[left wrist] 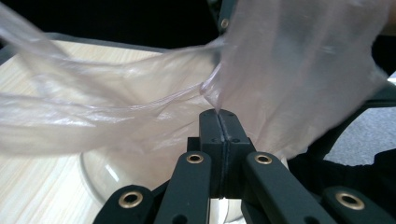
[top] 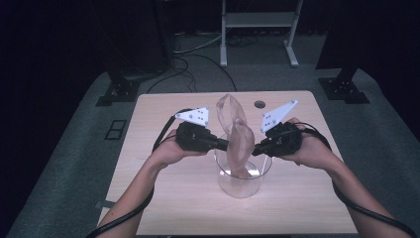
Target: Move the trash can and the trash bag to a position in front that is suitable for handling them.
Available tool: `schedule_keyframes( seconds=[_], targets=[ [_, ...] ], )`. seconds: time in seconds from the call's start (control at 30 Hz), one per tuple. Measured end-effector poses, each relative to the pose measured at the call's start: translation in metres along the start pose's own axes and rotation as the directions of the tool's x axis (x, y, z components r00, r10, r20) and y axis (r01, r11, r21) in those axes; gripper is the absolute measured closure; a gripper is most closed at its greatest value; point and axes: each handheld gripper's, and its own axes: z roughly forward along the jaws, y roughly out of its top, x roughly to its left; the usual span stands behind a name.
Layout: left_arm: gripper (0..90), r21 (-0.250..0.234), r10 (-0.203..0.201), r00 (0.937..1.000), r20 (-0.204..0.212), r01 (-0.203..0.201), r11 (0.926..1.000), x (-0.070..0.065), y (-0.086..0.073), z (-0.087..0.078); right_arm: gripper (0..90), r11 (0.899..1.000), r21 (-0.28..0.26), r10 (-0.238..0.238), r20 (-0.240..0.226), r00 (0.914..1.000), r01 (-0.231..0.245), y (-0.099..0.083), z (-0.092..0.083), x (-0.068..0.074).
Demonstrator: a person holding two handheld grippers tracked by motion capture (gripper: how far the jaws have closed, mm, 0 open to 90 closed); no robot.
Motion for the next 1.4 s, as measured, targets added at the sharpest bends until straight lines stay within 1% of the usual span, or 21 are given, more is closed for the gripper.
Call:
schedule_keyframes(
  seconds=[0.1, 0.2, 0.3, 0.53, 0.63, 0.8, 0.83, 0.87, 0.9, 0.93, 0.97, 1.0, 1.03, 1.1, 1.13, 1.2, 1.23, 1.3, 1.33, 1.37, 1.4],
  targets=[
    [89.8, -0.006, -0.018, 0.9997, -0.014, 0.018, 0.9998, 0.000, -0.004, -0.007, 90.0, 1.000, 0.003, 0.019, 0.016, 0.9997, -0.019, -0.009, -0.009, -0.002],
    [89.8, 0.001, -0.023, 0.9993, -0.029, 0.024, 0.9997, 0.000, -0.009, -0.014, 90.0, 0.999, 0.014, 0.036, 0.034, 0.9988, -0.036, -0.020, -0.017, -0.004],
    [89.8, 0.010, -0.025, 0.9991, -0.035, 0.025, 0.9996, 0.000, -0.012, -0.016, 90.0, 0.999, 0.019, 0.049, 0.038, 0.9981, -0.050, -0.025, -0.020, -0.005],
    [89.8, 0.025, -0.038, 0.9982, -0.045, 0.040, 0.9989, -0.001, -0.018, -0.015, 90.0, 0.997, 0.038, 0.059, 0.033, 0.9977, -0.060, -0.036, -0.020, -0.003],
    [89.8, 0.031, -0.033, 0.9985, -0.044, 0.035, 0.9989, -0.001, -0.018, -0.015, 90.0, 0.997, 0.040, 0.070, 0.034, 0.9970, -0.071, -0.041, -0.021, -0.004],
    [89.8, 0.032, -0.016, 0.9993, -0.035, 0.017, 0.9994, -0.003, -0.015, -0.012, 90.0, 0.996, 0.020, 0.088, 0.008, 0.9961, -0.088, -0.047, -0.022, -0.005],
    [89.8, 0.032, -0.011, 0.9994, -0.034, 0.012, 0.9994, -0.003, -0.014, -0.012, 86.9, 0.996, 0.014, 0.090, 0.003, 0.9960, -0.090, -0.047, -0.023, -0.005],
    [89.8, 0.036, -0.007, 0.9994, -0.034, 0.008, 0.9993, -0.003, -0.013, -0.012, 68.5, 0.996, -0.009, 0.093, -0.002, 0.9956, -0.093, -0.046, -0.024, -0.008],
    [89.8, 0.040, -0.001, 0.9995, -0.032, 0.002, 0.9992, -0.003, -0.012, -0.012, 61.7, 0.996, -0.017, 0.089, -0.003, 0.9960, -0.089, -0.046, -0.025, -0.010],
    [89.8, 0.041, 0.001, 0.9995, -0.031, 0.000, 0.9992, -0.004, -0.012, -0.012, 61.7, 0.996, -0.017, 0.089, -0.003, 0.9960, -0.089, -0.046, -0.025, -0.010],
    [89.8, 0.042, 0.006, 0.9996, -0.029, -0.004, 0.9991, -0.004, -0.012, -0.012, 58.2, 0.996, -0.032, 0.088, -0.004, 0.9961, -0.088, -0.045, -0.026, -0.012],
    [89.8, 0.043, 0.007, 0.9996, -0.028, -0.006, 0.9991, -0.004, -0.011, -0.012, 52.9, 0.993, -0.055, 0.100, -0.011, 0.9949, -0.101, -0.044, -0.028, -0.016],
    [89.8, 0.044, 0.008, 0.9996, -0.026, -0.007, 0.9990, -0.004, -0.011, -0.011, 43.9, 0.991, -0.088, 0.097, -0.017, 0.9951, -0.099, -0.040, -0.030, -0.019],
    [89.8, 0.048, 0.017, 0.9996, -0.024, -0.016, 0.9987, -0.003, -0.010, -0.011, 41.8, 0.990, -0.105, 0.094, -0.026, 0.9953, -0.096, -0.037, -0.030, -0.021],
    [89.8, 0.049, 0.018, 0.9996, -0.024, -0.016, 0.9986, -0.003, -0.009, -0.010, 37.1, 0.989, -0.119, 0.087, -0.040, 0.9954, -0.091, -0.029, -0.028, -0.023],
    [89.8, 0.054, 0.026, 0.9995, -0.019, -0.025, 0.9982, -0.003, -0.007, -0.009, 36.1, 0.990, -0.117, 0.080, -0.042, 0.9959, -0.084, -0.024, -0.026, -0.024],
    [89.8, 0.054, 0.031, 0.9994, -0.016, -0.030, 0.9981, -0.003, -0.006, -0.008, 34.5, 0.993, -0.100, 0.055, -0.057, 0.9969, -0.061, -0.014, -0.020, -0.025],
    [89.8, 0.053, 0.038, 0.9992, -0.008, -0.038, 0.9979, -0.003, -0.003, -0.007, 34.8, 0.995, -0.088, 0.040, -0.058, 0.9975, -0.045, -0.009, -0.016, -0.024],
    [89.7, 0.056, 0.050, 0.9987, -0.003, -0.050, 0.9972, -0.003, -0.001, -0.007, 36.5, 0.998, -0.062, 0.008, -0.062, 0.9980, -0.012, 0.001, -0.007, -0.021],
    [89.7, 0.054, 0.048, 0.9988, -0.001, -0.048, 0.9974, -0.004, 0.000, -0.006, 36.5, 0.998, -0.062, 0.008, -0.062, 0.9980, -0.012, 0.001, -0.007, -0.021],
    [89.7, 0.059, 0.054, 0.9985, 0.002, -0.054, 0.9968, -0.004, 0.001, -0.005, 45.3, 0.999, -0.046, -0.019, -0.059, 0.9981, 0.017, 0.007, -0.001, -0.018]
  ],
)
